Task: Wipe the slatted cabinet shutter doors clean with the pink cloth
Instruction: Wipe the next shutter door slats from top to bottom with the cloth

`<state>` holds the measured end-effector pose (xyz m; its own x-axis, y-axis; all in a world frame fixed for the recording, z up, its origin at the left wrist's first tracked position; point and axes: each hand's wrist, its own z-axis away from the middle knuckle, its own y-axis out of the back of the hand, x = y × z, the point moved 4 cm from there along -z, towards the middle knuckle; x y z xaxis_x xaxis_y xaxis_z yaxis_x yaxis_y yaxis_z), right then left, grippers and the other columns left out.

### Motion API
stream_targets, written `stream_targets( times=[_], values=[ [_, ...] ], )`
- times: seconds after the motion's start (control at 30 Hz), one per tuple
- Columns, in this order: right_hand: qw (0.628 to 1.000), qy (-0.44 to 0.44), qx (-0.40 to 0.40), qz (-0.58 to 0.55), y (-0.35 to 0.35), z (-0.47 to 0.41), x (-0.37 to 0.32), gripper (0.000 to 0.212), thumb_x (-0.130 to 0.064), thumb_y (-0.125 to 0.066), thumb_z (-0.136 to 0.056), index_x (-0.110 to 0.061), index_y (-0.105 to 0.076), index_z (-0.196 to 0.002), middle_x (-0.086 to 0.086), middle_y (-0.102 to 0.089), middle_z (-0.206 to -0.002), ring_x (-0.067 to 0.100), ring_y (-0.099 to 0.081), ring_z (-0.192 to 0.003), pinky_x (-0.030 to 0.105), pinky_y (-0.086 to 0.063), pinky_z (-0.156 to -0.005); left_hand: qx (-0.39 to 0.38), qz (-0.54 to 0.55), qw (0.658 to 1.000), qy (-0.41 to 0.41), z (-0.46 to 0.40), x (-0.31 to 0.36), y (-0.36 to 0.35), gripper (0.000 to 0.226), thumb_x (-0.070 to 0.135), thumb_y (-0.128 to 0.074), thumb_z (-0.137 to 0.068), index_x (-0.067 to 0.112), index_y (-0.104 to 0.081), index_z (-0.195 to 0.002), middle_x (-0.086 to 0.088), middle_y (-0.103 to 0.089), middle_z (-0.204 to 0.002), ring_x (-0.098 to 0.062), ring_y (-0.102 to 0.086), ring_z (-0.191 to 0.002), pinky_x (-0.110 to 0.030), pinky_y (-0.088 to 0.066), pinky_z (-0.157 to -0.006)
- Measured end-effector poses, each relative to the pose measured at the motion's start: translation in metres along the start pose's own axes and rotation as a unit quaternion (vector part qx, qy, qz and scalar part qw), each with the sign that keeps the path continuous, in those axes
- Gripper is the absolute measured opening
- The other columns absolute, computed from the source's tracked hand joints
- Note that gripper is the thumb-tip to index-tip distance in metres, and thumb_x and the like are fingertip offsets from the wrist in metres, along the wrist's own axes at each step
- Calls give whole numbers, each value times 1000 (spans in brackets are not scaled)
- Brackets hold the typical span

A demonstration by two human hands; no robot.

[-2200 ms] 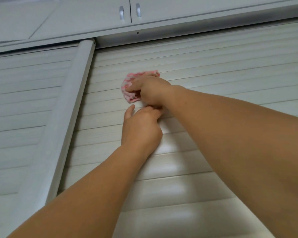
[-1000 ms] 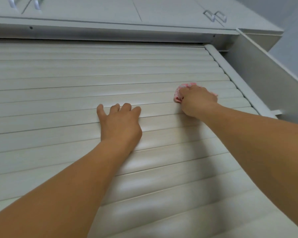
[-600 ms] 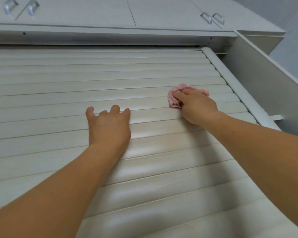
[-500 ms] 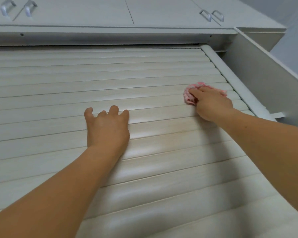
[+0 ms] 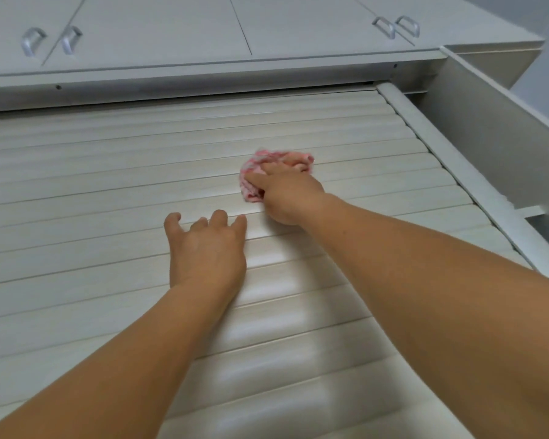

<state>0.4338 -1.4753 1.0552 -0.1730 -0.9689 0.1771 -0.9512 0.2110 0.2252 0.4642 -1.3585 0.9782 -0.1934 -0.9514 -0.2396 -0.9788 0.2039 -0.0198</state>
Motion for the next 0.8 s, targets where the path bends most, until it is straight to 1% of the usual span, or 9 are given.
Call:
stream_targets(
  times=[0.07,0.13,0.27,0.37,0.5,0.6,0.63,0.7,0.8],
  values=[
    [1000,15,6,-6,-1,-1,8,54,-16,-36,-95,-35,-29,-145,-2,-23,-155,26,-16,-142,48,-21,-109,-6,-1,1000,-2,0,-2,1,48,8,-34,-84,32,-42,-125,4,-50,-117,-18,-54,-100,-51,-12,-107],
    [1000,-7,12,-18,1,3,30,53,-20,-35,-96,-36,-28,-146,-4,-19,-156,28,-15,-143,49,-18,-111,-7,-3,1000,-4,0,-3,2,50,7,-34,-83,33,-41,-126,5,-50,-116,-17,-55,-99,-50,-11,-107],
    [996,-91,14,-22,5,12,89,47,-27,-33,-98,-34,-30,-144,-2,-17,-157,33,-15,-142,57,-19,-111,-8,5,1000,4,2,-3,2,49,7,-33,-84,32,-42,-124,5,-50,-115,-17,-54,-99,-50,-11,-107],
    [986,-165,12,-17,2,24,134,46,-34,-30,-96,-34,-33,-142,2,-18,-157,36,-19,-141,62,-19,-110,-6,8,1000,7,3,-2,2,50,6,-32,-83,32,-42,-125,5,-50,-115,-17,-54,-99,-50,-11,-108],
    [957,-289,3,-20,-2,49,170,55,-50,-20,-97,-31,-20,-148,4,-6,-159,37,-6,-144,65,-7,-110,0,15,1000,3,4,-3,1,53,6,-34,-82,32,-40,-128,5,-50,-116,-17,-53,-101,-50,-11,-107],
    [937,-348,5,-28,-7,62,166,61,-60,-15,-95,-33,-16,-150,5,-3,-160,32,-2,-145,62,-4,-110,5,22,1000,5,6,-2,2,56,7,-35,-82,32,-37,-133,5,-49,-119,-17,-51,-106,-50,-10,-108],
    [931,-363,10,-33,-8,64,161,60,-60,-15,-96,-32,-18,-149,7,-5,-159,33,-4,-145,61,-6,-110,5,26,1000,7,7,-2,2,57,7,-35,-82,32,-36,-133,5,-49,-120,-17,-50,-108,-50,-10,-108],
    [926,-377,20,-21,-9,63,145,56,-53,-20,-98,-27,-28,-146,13,-15,-156,37,-12,-142,60,-15,-108,1,41,999,13,8,-3,1,59,6,-35,-82,32,-34,-135,5,-47,-124,-16,-46,-115,-51,-8,-108],
    [934,-356,31,25,-7,61,108,46,-39,-34,-98,-21,-40,-139,16,-32,-146,37,-28,-135,57,-29,-102,-10,55,998,18,12,-6,-1,62,7,-34,-84,33,-28,-140,5,-39,-139,-14,-32,-132,-53,-3,-109]
  ],
)
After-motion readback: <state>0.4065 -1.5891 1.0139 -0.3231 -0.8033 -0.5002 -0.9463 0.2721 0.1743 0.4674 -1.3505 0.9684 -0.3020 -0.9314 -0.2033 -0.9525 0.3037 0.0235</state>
